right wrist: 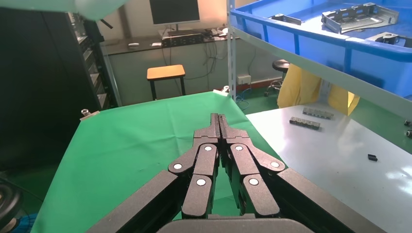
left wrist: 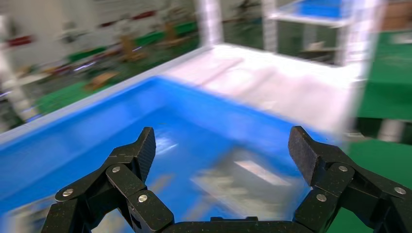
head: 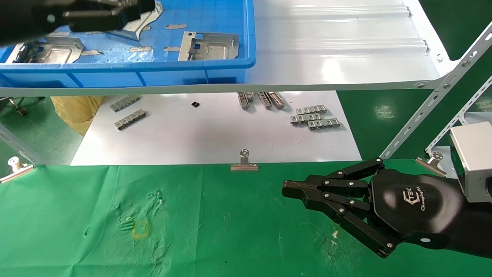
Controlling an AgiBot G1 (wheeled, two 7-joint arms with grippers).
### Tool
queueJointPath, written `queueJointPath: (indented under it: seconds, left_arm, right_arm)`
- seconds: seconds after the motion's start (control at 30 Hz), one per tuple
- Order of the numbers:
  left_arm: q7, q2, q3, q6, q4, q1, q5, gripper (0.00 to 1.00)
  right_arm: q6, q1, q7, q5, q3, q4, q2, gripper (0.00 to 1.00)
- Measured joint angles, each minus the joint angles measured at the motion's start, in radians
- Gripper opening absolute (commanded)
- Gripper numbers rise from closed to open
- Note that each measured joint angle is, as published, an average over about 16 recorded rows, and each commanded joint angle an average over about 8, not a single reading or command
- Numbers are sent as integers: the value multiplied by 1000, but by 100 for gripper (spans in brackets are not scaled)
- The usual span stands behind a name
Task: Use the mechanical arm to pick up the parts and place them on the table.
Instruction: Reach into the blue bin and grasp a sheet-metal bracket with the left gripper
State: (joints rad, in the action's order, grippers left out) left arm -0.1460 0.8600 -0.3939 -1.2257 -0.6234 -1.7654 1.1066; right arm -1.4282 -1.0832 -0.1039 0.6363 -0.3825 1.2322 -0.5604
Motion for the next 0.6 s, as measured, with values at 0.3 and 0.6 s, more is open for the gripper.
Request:
queueJointPath:
  seconds: [0.3, 0.6]
  left_arm:
    - [88, 133, -78, 260, 365, -216, 191, 5]
    - [98, 202, -122, 405, 542, -279, 273, 0]
  right_arm:
    - [0, 0, 0, 0, 0, 0, 0, 100]
    - [0, 0, 0, 0, 0, 0, 0, 100]
